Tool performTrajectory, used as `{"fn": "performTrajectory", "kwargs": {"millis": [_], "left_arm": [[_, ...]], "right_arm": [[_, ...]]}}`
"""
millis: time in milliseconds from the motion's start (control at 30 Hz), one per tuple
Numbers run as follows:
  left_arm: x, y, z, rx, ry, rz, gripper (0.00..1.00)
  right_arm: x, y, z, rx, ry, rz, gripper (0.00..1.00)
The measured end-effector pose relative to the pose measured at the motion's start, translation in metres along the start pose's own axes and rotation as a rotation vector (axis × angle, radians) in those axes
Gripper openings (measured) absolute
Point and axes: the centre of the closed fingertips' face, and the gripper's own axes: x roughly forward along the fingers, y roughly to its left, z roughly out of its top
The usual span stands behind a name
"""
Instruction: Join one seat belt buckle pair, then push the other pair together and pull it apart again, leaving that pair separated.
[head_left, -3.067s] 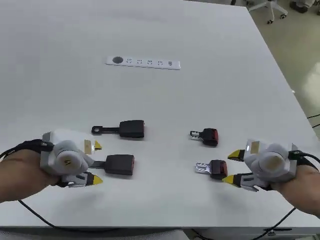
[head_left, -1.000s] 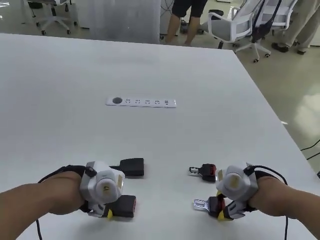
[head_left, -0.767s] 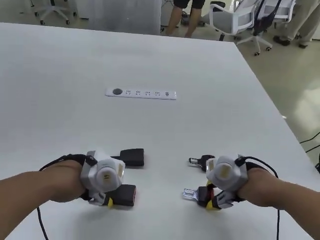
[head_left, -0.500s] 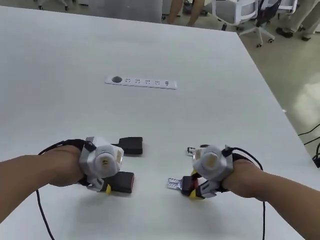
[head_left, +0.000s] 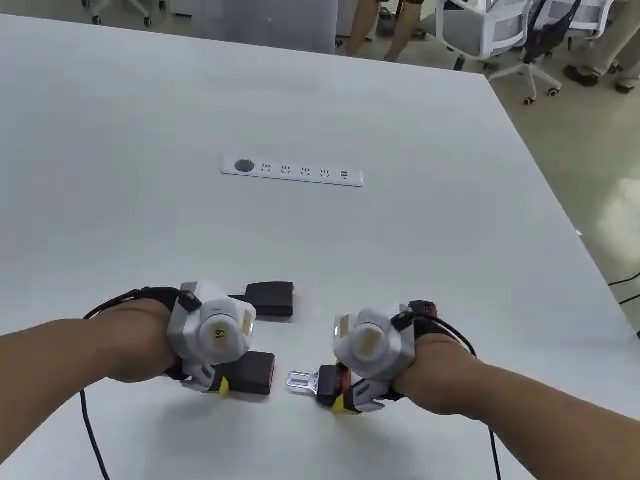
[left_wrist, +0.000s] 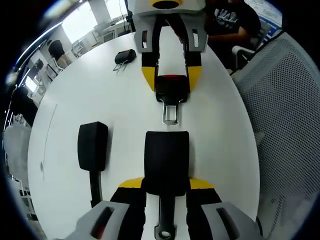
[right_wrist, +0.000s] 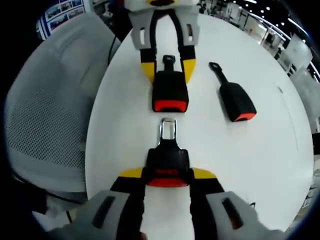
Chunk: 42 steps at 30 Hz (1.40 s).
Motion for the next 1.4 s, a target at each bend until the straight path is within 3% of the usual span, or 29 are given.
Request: {"fn": "performTrajectory", "kwargs": {"millis": [233,367,500,700,833,933,1400], "left_arm": [[0.0,-0.001,0.001,0.001,0.011,0.003,0.31],[0.0,-0.001,0.001,-0.003,0.017,0.003,0.31],[0.0,0.0,0.001,-0.012,0.018,0.007,0.31],[-0.001,0.0,0.001,-0.029,0.005,0.013,0.31],[-0.001,0.0,0.001,-0.021,-0.026,0.002,0.31],[-0.001,0.0,0.002,-0.015,-0.038,-0.005,0.3],[0.002,-0.002,0.003,0.014,-0.011,-0.044,0.3]], "right_arm": [[0.005,-0.003,0.012,0.016,-0.006,-0.004,0.34],[0.003,-0.002,0.011,-0.002,0.016,-0.017,0.34],[0.006,-0.002,0.017,-0.007,-0.005,-0.038,0.34],[0.01,-0.005,0.022,0.009,-0.041,-0.018,0.34],[0.01,-0.005,0.022,0.014,-0.061,-0.015,0.33],[0.012,-0.004,0.027,-0.022,-0.017,-0.02,0.32],[0.013,-0.005,0.03,-0.032,0.009,0.005,0.31]]}}
